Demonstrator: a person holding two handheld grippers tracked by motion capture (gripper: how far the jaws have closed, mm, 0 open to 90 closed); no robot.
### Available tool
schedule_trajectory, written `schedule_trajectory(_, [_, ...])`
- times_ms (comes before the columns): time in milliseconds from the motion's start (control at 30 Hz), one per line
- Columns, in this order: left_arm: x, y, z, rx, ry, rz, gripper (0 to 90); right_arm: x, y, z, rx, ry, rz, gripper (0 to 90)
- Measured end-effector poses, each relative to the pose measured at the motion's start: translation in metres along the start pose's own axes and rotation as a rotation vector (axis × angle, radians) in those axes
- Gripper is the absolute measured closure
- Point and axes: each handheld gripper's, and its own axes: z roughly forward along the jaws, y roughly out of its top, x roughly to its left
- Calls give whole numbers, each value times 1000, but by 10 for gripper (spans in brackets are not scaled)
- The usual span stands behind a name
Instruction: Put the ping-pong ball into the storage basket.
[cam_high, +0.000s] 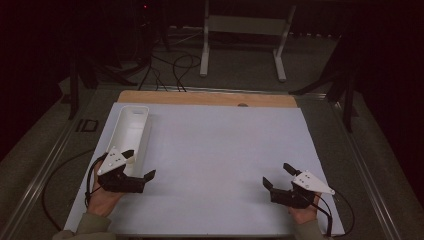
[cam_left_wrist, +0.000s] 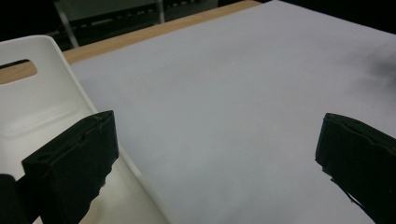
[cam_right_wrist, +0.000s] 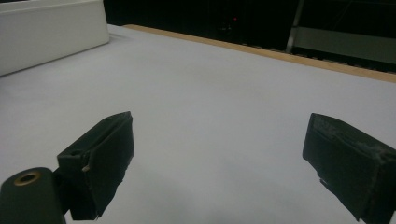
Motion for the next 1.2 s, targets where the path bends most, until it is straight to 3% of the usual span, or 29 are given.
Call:
schedule_trajectory(233, [-5, -8, -2, -30, 24, 16, 0, 0, 0, 0, -1, 0, 0, 87])
schedule_trajectory(833, [-2, -33, -19, -120, 101, -26, 0, 2, 3, -2, -21, 31, 3, 87])
schedule_trajectory(1000, [-4, -37, -21, -123, 126, -10, 0, 2, 5, -3, -41, 47, 17, 87])
schedule_trajectory(1200, [-8, -40, -22, -115, 125, 1, 0, 2, 10, -4, -56, 53, 20, 87])
